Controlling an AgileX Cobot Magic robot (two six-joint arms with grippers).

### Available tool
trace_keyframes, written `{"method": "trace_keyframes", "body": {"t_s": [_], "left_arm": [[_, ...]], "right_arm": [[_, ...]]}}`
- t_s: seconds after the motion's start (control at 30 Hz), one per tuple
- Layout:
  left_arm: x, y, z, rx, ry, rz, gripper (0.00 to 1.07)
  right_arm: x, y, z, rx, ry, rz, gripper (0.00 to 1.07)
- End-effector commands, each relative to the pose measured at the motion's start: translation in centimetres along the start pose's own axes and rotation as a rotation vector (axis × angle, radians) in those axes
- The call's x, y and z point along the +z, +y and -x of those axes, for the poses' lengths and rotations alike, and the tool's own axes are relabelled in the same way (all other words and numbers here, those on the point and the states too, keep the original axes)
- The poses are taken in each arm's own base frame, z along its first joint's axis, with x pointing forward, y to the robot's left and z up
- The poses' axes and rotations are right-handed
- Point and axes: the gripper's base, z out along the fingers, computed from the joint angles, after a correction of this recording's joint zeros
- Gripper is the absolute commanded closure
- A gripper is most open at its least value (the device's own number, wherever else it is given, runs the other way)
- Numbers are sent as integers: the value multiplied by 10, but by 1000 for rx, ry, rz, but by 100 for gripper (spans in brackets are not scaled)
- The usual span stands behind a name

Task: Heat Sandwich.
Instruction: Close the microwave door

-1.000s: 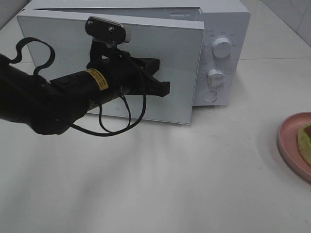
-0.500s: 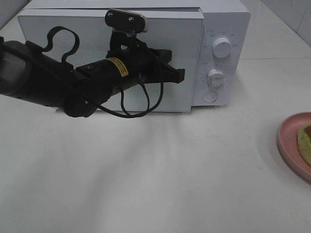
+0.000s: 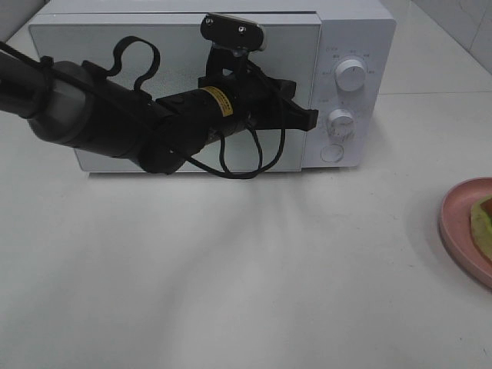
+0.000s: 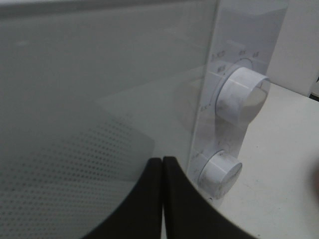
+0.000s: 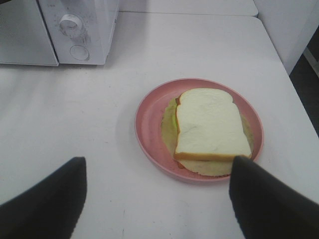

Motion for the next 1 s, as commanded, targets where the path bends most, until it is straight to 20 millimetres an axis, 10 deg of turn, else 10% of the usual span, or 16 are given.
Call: {"method": "trace_keyframes", "body": {"t_s": [0.03, 1.0], "left_arm": [[10, 15, 9, -84, -36, 71, 106], [19, 12, 17, -29, -33, 62, 106]], "right_arm": [[-3, -1, -2, 4, -27, -5, 31], [-3, -1, -2, 4, -27, -5, 31]]}}
